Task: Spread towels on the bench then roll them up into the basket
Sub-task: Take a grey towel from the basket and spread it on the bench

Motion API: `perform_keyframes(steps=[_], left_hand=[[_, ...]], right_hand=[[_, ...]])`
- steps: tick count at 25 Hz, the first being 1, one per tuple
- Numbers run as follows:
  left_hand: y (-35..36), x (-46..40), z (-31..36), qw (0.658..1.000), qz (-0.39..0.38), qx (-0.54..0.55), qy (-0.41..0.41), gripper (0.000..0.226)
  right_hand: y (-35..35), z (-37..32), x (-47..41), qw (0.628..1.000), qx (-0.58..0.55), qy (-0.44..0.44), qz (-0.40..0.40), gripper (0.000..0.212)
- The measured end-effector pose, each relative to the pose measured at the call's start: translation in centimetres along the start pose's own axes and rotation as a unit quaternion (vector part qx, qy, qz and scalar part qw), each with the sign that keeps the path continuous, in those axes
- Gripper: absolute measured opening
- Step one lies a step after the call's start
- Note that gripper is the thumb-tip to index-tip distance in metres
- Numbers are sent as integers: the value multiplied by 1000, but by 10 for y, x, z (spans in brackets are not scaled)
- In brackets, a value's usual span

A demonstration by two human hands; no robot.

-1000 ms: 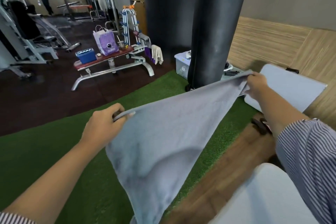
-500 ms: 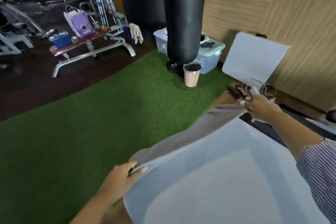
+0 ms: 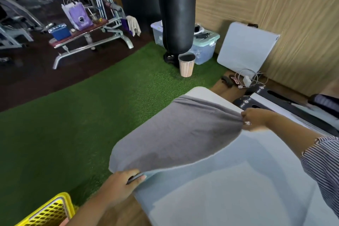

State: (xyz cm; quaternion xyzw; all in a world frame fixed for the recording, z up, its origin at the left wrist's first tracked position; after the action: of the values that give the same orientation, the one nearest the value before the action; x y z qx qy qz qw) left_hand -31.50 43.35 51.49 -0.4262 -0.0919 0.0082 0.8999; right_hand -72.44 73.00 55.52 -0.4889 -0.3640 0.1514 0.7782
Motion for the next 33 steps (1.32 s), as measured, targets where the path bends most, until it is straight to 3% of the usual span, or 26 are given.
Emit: perform_keyframes(steps=[5, 9, 12, 15, 18, 22, 26, 30, 33], left_hand=[[33, 40, 46, 999, 21, -31, 34, 46], [70, 71, 94, 997, 41, -37, 56, 47], [96, 89, 134, 994, 52, -69, 64, 44], [126, 107, 166, 995, 68, -31, 70, 46], [161, 121, 189, 994, 81, -43, 57, 48], [212, 147, 244, 991, 124, -46, 18, 39], [262, 172, 295, 990, 138, -15, 11, 45], [317, 190, 334, 994, 102, 10, 28, 52], [341, 199, 361, 997, 62, -5, 38, 57]], right_hand=[[20, 20, 66, 991, 74, 78, 82, 31], [38, 34, 131, 984, 95, 130, 71, 43], [55, 48, 170, 975, 136, 152, 86, 40], [78, 72, 205, 978, 53, 192, 61, 30], [97, 94, 246, 983, -83, 160, 43, 14], [124, 130, 298, 951, -257, 116, 123, 18], [170, 176, 343, 958, -207, 81, 180, 11], [206, 231, 393, 949, -135, 153, 239, 12], [232, 243, 426, 947, -130, 189, 227, 19]])
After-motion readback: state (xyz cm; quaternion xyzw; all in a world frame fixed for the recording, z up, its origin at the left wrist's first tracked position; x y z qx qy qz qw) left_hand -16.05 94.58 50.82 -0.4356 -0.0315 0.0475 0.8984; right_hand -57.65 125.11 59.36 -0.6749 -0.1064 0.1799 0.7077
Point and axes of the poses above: each hand's wrist, its own x-axis away from the middle knuckle, its own y-axis out of the palm, z = x × y, the point moved 1 cm from there along -x, towards the middle knuckle, and after that the axes turned 14 degrees about y, right-handed, at the moved point
